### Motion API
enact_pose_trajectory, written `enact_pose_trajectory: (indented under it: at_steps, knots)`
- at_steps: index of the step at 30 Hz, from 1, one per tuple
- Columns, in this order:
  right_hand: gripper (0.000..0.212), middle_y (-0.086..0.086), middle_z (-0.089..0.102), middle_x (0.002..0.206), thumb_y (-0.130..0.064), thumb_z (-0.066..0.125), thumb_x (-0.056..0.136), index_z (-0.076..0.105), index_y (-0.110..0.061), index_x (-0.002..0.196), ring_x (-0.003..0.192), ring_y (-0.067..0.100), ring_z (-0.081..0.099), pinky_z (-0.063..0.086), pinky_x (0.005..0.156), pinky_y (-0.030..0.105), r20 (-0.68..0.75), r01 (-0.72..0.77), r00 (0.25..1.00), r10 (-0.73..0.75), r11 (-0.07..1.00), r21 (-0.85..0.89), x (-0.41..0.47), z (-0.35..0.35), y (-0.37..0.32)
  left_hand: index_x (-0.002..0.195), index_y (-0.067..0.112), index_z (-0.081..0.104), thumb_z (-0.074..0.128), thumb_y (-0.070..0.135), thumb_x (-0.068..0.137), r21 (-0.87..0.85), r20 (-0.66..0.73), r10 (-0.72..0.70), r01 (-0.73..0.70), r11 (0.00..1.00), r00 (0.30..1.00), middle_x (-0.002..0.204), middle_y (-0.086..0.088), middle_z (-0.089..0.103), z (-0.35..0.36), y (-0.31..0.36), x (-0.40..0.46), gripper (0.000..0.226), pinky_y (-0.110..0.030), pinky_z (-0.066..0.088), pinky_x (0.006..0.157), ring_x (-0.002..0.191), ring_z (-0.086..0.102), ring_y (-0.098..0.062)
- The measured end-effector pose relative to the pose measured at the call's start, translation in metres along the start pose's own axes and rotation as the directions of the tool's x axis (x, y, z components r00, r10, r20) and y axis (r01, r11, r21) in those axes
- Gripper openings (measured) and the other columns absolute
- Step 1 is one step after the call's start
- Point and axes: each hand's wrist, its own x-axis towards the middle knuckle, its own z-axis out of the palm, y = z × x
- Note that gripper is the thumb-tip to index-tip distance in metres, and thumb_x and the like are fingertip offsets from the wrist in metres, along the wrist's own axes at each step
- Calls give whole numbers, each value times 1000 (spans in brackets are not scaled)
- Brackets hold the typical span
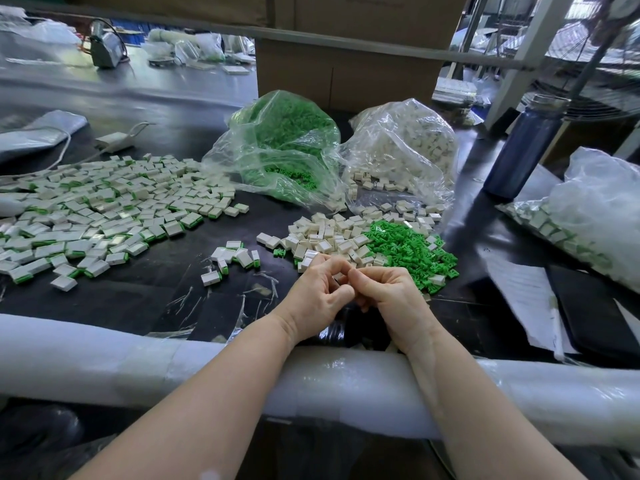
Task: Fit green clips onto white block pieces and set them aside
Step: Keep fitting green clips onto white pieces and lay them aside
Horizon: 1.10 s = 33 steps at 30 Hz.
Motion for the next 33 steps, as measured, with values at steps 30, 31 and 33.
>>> enact_pose_trajectory:
  at_steps: [30,31,33]
  knots:
    - [20,3,54,52,-10,59,87,69,1,72,45,5,44,36,45,14,-14,-20,1000,20,1000,3,0,-1,2,75,26,50,52,-5,84,-13,20,4,-4,1000,1000,98,-5,42,1,1,-1,32,-10,39,68,65,42,-8]
    - [20,4,54,52,-10,60,87,69,1,72,45,5,43,35,45,14,-18,-22,1000,22,1000,3,0,-2,2,75,27,50,52,-4,84,-9,21,4,-4,1000,1000,98,-5,42,1,1,-1,32,-10,39,68,66,42,-9]
    - [20,4,54,52,-10,60,86,70,0,72,44,5,43,35,44,14,-24,-26,999,26,1000,6,0,-2,2,75,26,50,52,-4,84,-10,25,-1,1,1000,1000,99,-5,42,1,1,-1,31,-12,40,70,68,43,-11]
